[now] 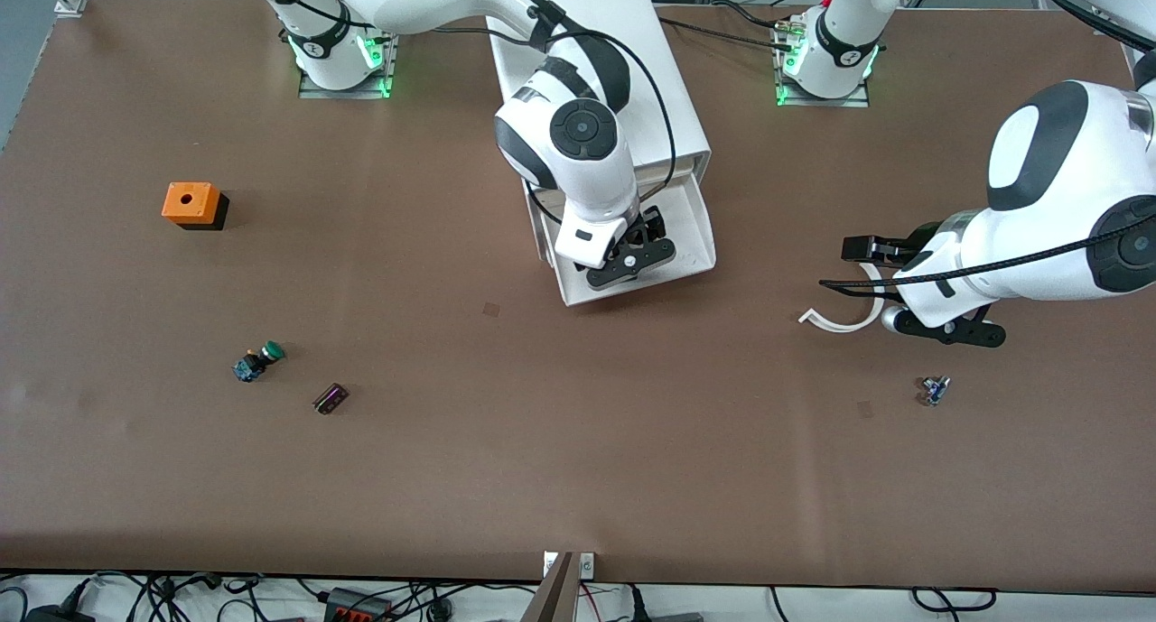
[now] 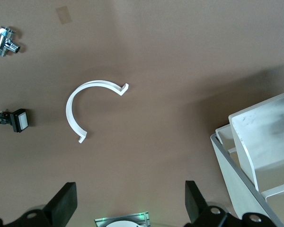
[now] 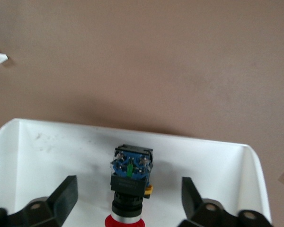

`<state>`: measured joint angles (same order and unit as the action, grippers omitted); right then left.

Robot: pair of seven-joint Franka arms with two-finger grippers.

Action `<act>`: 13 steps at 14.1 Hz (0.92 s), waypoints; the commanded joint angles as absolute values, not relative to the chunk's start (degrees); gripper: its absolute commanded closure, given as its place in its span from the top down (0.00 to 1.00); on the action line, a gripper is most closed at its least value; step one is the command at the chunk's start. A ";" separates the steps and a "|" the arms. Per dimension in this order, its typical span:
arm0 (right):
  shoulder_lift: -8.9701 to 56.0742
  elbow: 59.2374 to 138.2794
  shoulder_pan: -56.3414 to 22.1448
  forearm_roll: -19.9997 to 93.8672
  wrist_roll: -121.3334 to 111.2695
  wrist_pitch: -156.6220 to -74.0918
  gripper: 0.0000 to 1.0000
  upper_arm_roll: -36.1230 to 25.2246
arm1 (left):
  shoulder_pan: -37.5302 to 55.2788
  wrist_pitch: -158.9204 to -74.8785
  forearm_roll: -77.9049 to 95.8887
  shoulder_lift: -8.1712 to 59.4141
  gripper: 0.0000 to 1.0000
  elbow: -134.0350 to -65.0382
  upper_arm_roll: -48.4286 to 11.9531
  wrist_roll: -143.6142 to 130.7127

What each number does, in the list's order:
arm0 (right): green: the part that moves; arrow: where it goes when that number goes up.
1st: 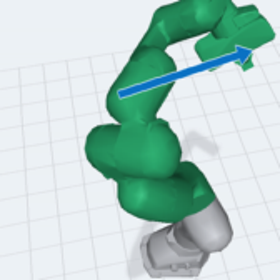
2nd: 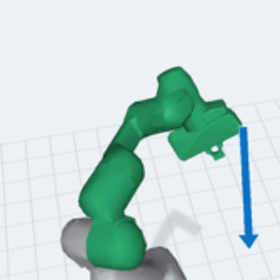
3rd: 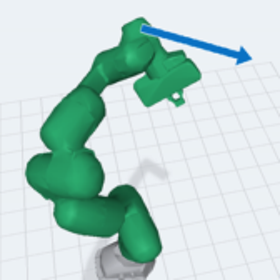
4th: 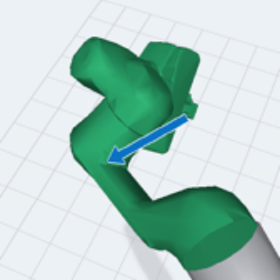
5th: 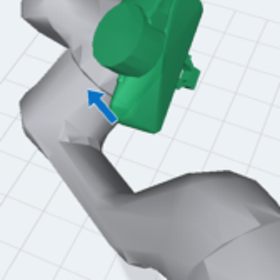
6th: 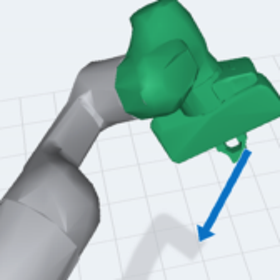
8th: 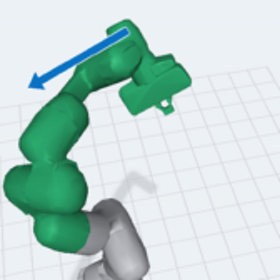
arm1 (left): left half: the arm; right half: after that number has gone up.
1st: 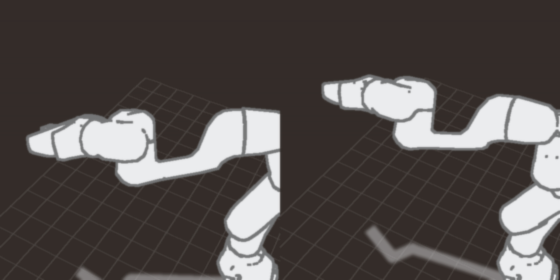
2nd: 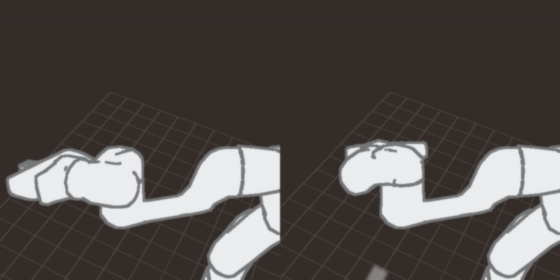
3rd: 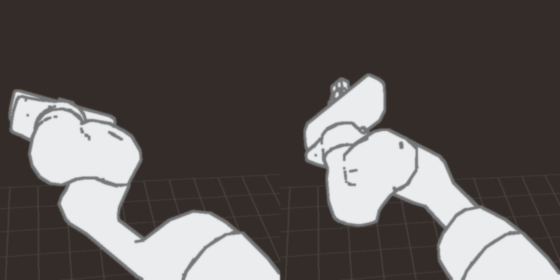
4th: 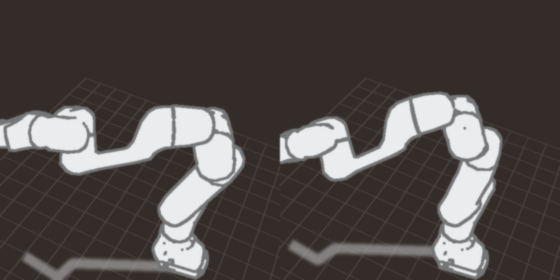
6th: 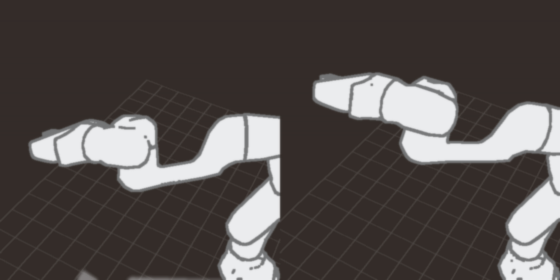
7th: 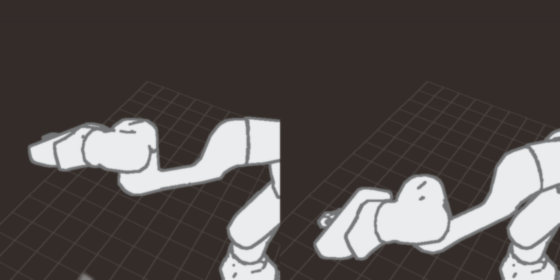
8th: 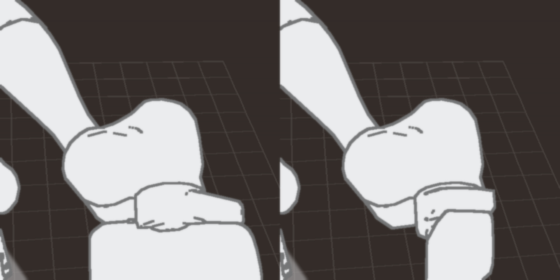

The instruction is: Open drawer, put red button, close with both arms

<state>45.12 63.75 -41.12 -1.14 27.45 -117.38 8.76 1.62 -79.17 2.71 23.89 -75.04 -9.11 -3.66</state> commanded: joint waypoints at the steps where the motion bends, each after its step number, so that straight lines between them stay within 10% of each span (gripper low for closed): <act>1: 42.45 60.40 -37.90 -1.93 29.18 -111.30 1.00 8.61 | 1.67 -80.15 2.37 24.87 1.00 -73.13 -9.67 -4.48; 13: 36.48 59.94 -7.49 -2.20 11.60 -95.29 1.00 7.21 | 16.16 -113.09 4.39 32.42 1.00 -80.24 -9.67 -36.90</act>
<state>37.65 59.33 -10.63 -1.79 12.86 -98.31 6.11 14.72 -109.41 4.75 31.16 -79.57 -10.11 -33.54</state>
